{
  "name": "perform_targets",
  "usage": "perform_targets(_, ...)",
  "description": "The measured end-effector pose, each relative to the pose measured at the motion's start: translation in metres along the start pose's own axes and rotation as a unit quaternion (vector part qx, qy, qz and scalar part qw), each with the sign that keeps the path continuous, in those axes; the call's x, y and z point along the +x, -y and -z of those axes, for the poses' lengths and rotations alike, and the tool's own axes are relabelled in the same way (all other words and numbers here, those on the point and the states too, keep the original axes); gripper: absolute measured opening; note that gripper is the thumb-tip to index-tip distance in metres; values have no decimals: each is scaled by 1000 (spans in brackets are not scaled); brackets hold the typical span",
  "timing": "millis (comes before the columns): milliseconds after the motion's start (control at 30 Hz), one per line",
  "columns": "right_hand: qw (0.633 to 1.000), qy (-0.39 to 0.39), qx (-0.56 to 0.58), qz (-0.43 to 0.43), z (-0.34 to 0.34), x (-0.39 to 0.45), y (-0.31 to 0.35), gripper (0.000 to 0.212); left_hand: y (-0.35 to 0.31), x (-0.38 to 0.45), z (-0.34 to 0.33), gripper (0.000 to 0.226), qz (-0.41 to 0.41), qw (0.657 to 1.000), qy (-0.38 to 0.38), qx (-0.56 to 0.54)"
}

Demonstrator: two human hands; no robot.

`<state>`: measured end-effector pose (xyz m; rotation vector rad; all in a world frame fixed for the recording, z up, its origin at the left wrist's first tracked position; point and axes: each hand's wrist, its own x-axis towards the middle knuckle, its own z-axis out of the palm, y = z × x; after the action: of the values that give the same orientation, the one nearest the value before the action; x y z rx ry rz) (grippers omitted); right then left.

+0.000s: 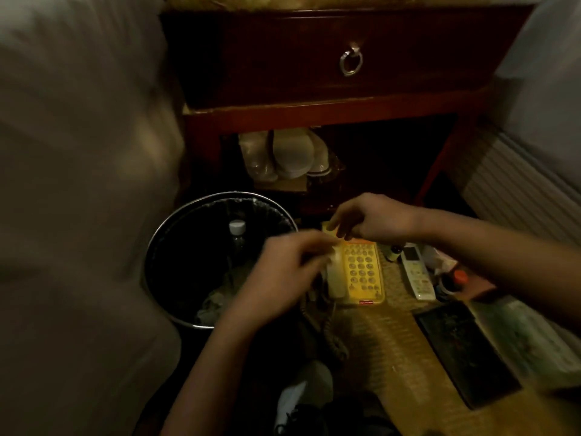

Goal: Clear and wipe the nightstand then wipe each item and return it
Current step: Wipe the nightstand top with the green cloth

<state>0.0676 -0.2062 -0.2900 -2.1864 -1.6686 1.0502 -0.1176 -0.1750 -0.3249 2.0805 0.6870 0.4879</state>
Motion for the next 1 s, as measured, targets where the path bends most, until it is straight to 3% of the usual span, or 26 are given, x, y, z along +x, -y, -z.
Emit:
perform_targets(67, 999, 35, 22, -27, -14, 9, 3, 44, 8, 0, 16, 47, 17, 998, -39, 48)
perform_targets(133, 995, 67, 55, -51, -32, 13, 1, 55, 16, 3, 24, 75, 60, 991, 20, 121)
perform_targets(200, 994, 84, 61, -47, -47, 15, -3, 54, 19, 6, 25, 87, 89, 982, 62, 154)
perform_targets(300, 996, 51, 78, 4, -54, 14, -10, 13, 22, 10, 21, 80, 76, 982, 50, 167)
perform_targets(567, 973, -27, 228, 14, 14, -6, 21, 18, 18, 17, 13, 39, 33, 985, -53, 159)
perform_targets(733, 934, -80, 347, 34, 62, -15, 39, 13, -9, 40, 33, 9, 22, 992, -123, -18)
perform_targets(800, 940, -128, 313, 52, 81, -18, 42, 13, -23, 54, 46, 13, 13, 991, -119, -65)
perform_targets(1000, 929, -197, 311, 48, 137, -33, 33, 18, -74, 99, 59, 23, -12, 990, 2, -138)
